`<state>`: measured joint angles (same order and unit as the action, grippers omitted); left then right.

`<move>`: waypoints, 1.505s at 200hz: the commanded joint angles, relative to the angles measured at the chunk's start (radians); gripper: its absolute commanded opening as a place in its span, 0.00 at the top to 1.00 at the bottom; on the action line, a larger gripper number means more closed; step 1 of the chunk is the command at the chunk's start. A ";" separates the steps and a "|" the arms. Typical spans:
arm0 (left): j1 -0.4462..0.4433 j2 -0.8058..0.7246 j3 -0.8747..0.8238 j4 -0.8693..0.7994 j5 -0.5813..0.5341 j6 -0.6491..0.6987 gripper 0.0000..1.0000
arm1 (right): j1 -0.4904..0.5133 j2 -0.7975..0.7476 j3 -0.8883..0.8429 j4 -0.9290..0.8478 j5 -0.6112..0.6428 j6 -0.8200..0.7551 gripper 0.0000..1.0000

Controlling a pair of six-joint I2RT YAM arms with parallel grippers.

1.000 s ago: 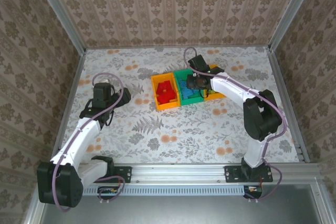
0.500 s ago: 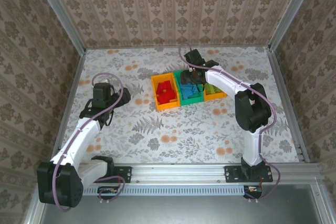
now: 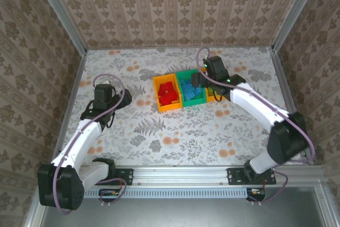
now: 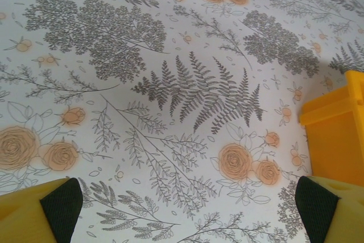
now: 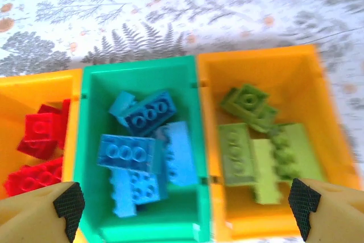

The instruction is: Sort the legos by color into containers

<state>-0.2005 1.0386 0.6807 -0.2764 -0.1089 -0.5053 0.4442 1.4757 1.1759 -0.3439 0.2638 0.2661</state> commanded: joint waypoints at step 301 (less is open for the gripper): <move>0.080 0.441 -0.273 1.094 -0.150 0.594 0.00 | -0.413 0.053 -0.773 1.205 -0.186 -0.249 0.00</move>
<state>-0.1673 1.5005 0.4576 0.6514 -0.3428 0.0914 0.0452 1.5162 0.3637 0.8524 0.1135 0.0177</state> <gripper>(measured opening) 0.999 0.996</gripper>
